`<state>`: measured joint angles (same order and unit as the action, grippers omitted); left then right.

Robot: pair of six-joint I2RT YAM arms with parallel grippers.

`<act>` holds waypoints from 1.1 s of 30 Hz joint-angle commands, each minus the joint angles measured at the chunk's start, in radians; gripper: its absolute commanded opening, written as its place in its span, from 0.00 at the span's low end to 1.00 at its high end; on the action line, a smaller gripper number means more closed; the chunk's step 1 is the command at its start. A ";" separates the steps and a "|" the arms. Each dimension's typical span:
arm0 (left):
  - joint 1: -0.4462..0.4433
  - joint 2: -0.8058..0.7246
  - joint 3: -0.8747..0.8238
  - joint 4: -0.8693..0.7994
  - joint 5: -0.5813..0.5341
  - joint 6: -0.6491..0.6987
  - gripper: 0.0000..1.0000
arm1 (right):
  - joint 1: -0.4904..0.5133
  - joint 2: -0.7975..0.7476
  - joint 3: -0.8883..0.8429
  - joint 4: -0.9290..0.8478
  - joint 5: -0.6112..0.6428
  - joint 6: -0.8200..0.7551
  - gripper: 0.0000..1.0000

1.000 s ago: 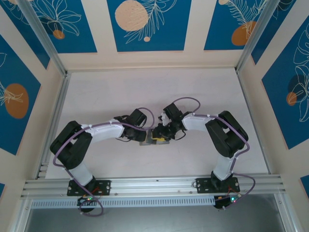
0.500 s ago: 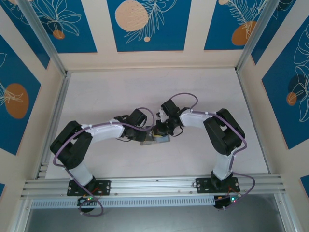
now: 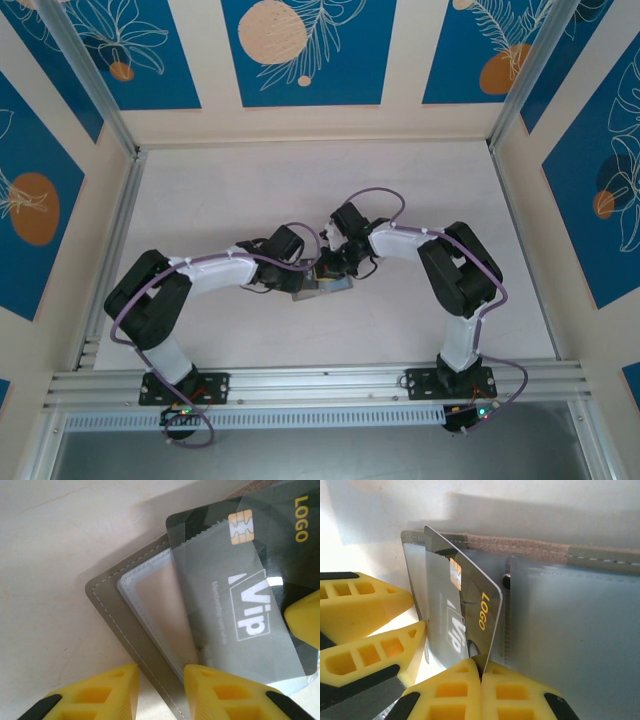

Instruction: Put the credit cards into the card holder

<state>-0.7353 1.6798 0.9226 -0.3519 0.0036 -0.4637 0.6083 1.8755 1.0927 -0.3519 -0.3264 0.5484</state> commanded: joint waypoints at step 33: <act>-0.006 0.043 -0.041 -0.014 0.027 0.011 0.33 | 0.027 0.138 0.137 -0.226 -0.056 -0.167 0.00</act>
<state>-0.7353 1.6806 0.9207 -0.3447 0.0078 -0.4633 0.6056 1.9667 1.2221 -0.5358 -0.4023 0.3920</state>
